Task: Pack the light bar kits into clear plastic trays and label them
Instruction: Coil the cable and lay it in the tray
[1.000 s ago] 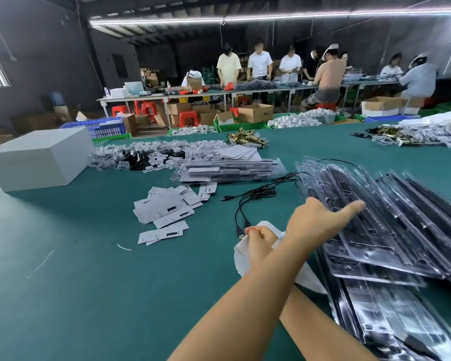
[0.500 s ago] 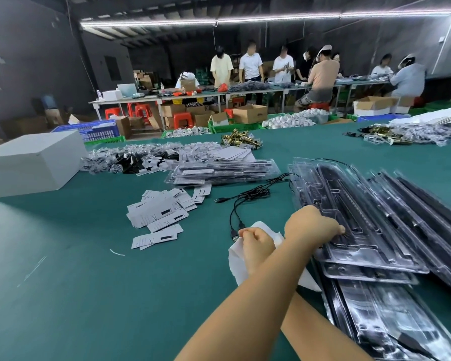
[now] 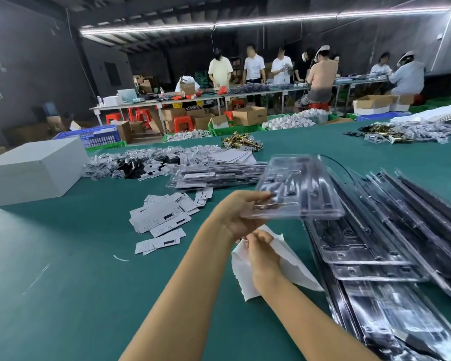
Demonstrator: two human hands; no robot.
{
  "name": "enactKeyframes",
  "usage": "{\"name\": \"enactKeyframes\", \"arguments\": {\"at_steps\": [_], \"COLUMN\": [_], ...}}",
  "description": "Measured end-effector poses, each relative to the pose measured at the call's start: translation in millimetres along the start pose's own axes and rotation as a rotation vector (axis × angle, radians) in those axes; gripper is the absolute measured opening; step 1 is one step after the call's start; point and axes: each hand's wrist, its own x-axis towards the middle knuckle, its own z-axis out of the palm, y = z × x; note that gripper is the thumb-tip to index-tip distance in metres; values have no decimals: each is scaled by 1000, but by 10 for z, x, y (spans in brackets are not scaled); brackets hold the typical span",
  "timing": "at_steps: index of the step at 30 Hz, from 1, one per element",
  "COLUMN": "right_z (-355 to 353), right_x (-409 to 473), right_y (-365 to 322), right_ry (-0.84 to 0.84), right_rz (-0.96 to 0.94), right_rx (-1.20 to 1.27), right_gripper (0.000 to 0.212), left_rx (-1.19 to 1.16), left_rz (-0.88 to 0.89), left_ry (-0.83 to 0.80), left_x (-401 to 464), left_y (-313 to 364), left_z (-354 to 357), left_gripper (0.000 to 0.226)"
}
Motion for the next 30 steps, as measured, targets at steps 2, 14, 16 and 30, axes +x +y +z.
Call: {"name": "enactKeyframes", "arguments": {"at_steps": [2, 14, 16, 30], "right_z": [-5, -32, -42, -95], "right_x": [10, 4, -19, -273], "right_y": [-4, -32, -49, -185], "right_ry": [31, 39, 17, -301], "right_rz": [-5, 20, 13, -150], "right_rx": [29, -57, -104, -165], "right_gripper": [17, 15, 15, 70], "left_rx": [-52, -82, -115, -221], "left_rz": [52, 357, 356, 440], "left_ry": [19, 134, 159, 505], "left_x": [-170, -966, -991, -680], "left_y": [85, 344, 250, -726], "left_z": [-137, -684, -753, -965], "left_gripper": [21, 21, 20, 39]}}
